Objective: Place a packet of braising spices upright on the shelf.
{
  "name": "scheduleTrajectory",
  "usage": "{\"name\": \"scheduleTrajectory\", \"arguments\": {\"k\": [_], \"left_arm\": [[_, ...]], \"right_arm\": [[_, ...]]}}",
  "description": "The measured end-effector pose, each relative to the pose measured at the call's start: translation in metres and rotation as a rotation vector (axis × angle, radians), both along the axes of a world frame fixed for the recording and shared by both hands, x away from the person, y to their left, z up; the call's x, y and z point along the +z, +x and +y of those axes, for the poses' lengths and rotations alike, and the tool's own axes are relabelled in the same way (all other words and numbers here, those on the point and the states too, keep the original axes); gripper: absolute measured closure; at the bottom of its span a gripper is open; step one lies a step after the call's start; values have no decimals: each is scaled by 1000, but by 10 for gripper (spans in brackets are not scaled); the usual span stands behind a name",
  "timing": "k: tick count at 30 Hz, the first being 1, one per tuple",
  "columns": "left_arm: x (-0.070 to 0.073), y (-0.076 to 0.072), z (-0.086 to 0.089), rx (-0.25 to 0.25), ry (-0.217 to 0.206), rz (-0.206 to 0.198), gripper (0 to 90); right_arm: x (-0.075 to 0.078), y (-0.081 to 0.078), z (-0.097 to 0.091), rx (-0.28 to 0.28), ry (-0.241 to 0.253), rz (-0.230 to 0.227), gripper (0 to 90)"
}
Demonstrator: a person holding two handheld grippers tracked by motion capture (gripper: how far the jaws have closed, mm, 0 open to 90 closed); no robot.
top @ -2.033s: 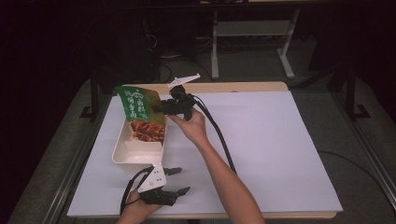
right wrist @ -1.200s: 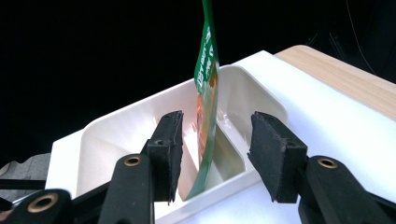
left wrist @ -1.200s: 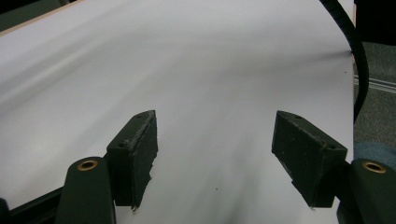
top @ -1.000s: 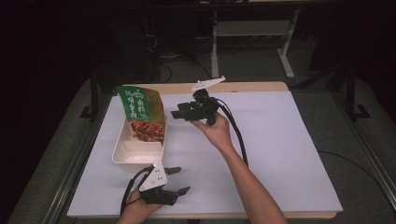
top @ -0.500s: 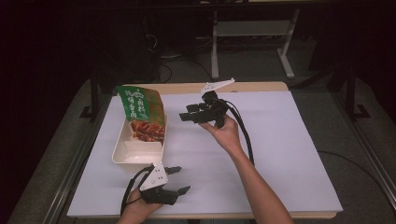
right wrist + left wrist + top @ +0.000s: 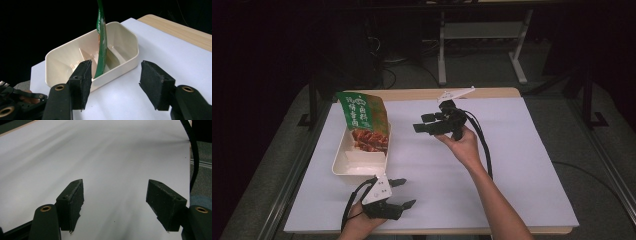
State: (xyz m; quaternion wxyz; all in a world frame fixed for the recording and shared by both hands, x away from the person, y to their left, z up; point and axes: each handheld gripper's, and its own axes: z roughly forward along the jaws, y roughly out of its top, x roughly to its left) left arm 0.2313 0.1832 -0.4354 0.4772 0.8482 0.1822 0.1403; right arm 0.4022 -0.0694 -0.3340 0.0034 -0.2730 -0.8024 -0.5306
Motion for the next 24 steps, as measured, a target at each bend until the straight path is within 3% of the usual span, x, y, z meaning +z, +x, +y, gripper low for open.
{"name": "scheduleTrajectory", "arguments": {"k": [15,24], "left_arm": [[1,1,1,10,-4,0,286],[0,1,0,7,-2,0,286]], "right_arm": [[-8,-10,-26,-23,-26,24,382],[-12,-17,-41,-45,-13,26,372]]}}
